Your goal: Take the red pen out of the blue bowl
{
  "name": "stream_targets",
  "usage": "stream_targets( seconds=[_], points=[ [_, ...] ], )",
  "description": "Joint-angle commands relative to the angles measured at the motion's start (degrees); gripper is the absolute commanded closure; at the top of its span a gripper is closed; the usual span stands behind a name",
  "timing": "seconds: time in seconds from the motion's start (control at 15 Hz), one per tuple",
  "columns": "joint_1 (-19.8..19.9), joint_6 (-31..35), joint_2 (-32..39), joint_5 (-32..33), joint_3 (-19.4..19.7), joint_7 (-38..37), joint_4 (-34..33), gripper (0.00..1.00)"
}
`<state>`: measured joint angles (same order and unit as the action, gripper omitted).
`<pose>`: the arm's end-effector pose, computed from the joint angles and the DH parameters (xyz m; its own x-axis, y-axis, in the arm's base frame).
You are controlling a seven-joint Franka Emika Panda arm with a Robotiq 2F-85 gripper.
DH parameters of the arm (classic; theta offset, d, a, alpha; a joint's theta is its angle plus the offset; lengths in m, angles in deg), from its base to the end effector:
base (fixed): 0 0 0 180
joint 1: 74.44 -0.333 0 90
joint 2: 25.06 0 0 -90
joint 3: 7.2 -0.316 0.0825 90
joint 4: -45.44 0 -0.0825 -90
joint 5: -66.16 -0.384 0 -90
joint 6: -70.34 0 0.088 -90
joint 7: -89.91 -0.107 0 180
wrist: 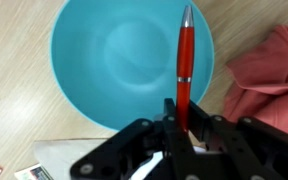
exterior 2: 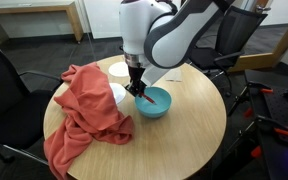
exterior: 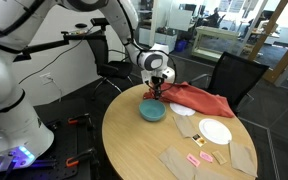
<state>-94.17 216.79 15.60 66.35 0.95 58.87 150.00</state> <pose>0.6325 0.1347 0.1496 0.9531 -0.2941 0.0710 -0.2987 -0.9520 0.0673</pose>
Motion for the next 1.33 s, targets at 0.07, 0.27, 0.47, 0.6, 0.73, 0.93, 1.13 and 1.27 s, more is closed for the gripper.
stream_targets(
  seconds=[0.07, 0.27, 0.47, 0.6, 0.73, 0.93, 1.13, 1.27],
  points=[
    [-2.0, 0.5, -11.4, 3.4, 2.5, -6.7, 9.5, 0.96],
    [-0.8, 0.6, -17.2, 5.0, 3.0, -10.4, 14.3, 0.96],
    [1.1, -0.4, -21.6, 6.2, 2.8, -13.2, 18.4, 0.96],
    [2.5, -0.7, -23.6, 6.6, 2.4, -14.3, 20.9, 0.96],
    [4.1, -1.4, -24.9, 6.9, 2.0, -14.8, 23.1, 0.96],
    [7.2, -1.9, -26.4, 6.0, 1.8, -13.5, 27.2, 0.96],
    [10.5, -0.7, -27.3, 4.9, 1.9, -12.5, 31.7, 0.96],
    [12.8, 1.3, -26.3, 4.2, 1.9, -11.2, 33.5, 0.96]
  ],
)
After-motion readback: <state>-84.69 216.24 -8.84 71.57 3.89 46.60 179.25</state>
